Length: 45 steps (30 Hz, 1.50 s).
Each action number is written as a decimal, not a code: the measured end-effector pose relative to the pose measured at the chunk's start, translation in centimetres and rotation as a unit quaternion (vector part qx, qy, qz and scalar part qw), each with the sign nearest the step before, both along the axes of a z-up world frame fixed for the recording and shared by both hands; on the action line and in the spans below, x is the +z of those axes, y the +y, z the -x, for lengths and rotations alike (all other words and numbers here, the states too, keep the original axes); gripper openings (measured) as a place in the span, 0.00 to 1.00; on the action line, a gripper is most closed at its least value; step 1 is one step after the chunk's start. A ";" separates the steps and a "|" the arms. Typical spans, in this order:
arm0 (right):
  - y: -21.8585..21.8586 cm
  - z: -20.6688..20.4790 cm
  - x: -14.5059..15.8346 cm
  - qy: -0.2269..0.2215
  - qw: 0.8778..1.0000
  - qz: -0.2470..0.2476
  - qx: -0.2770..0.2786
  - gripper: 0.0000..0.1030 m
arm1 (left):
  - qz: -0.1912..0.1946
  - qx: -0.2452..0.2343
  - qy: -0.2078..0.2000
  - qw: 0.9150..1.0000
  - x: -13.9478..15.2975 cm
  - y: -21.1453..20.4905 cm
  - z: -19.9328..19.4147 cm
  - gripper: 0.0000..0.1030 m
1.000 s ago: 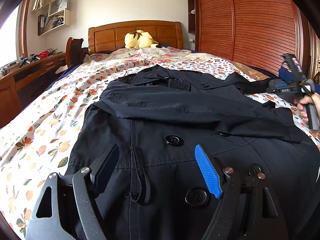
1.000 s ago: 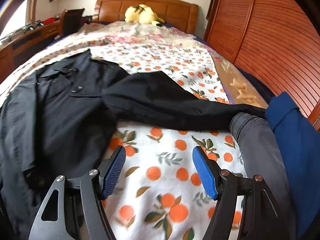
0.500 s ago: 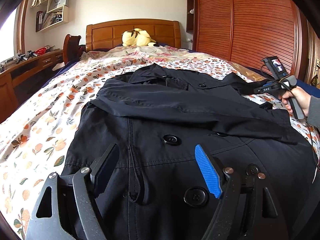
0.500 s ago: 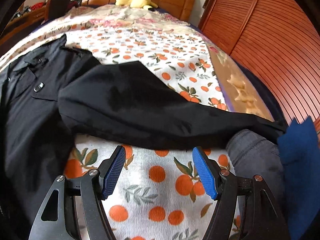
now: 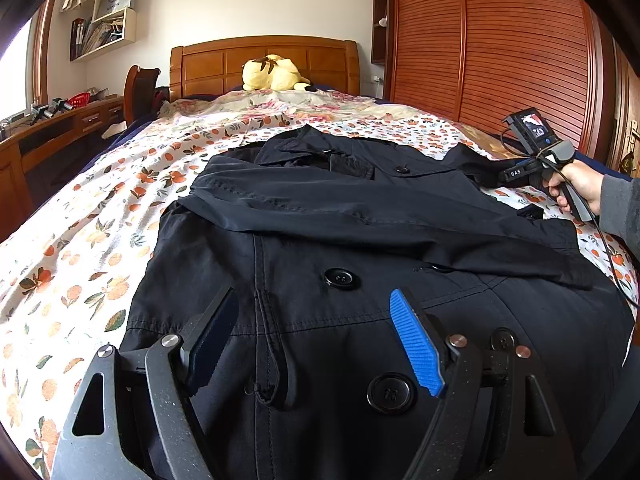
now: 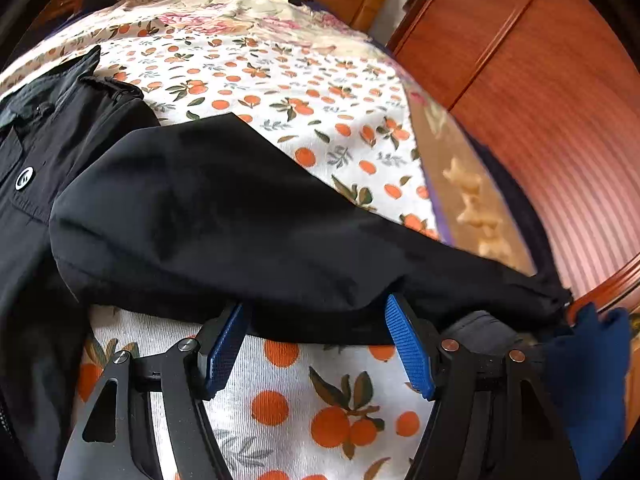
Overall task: Fold large clothes
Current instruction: 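Close the right gripper on the other sleeve near its cuff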
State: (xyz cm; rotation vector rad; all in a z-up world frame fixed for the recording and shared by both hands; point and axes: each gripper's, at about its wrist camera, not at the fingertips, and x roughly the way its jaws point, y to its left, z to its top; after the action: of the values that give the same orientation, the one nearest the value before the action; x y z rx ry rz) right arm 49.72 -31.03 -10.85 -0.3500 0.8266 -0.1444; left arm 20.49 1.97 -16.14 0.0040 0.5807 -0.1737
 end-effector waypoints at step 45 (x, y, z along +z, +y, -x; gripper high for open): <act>-0.1 6.5 6.6 -0.106 0.979 -0.172 0.016 0.69 | 0.001 -0.003 0.007 1.000 0.0 -0.2 -0.2 0.77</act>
State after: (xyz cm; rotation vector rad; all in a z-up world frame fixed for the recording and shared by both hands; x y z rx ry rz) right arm 43.18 -31.10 -4.26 -0.0193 0.6204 -0.0066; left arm 20.66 1.80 -16.13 0.0021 0.5943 -0.1811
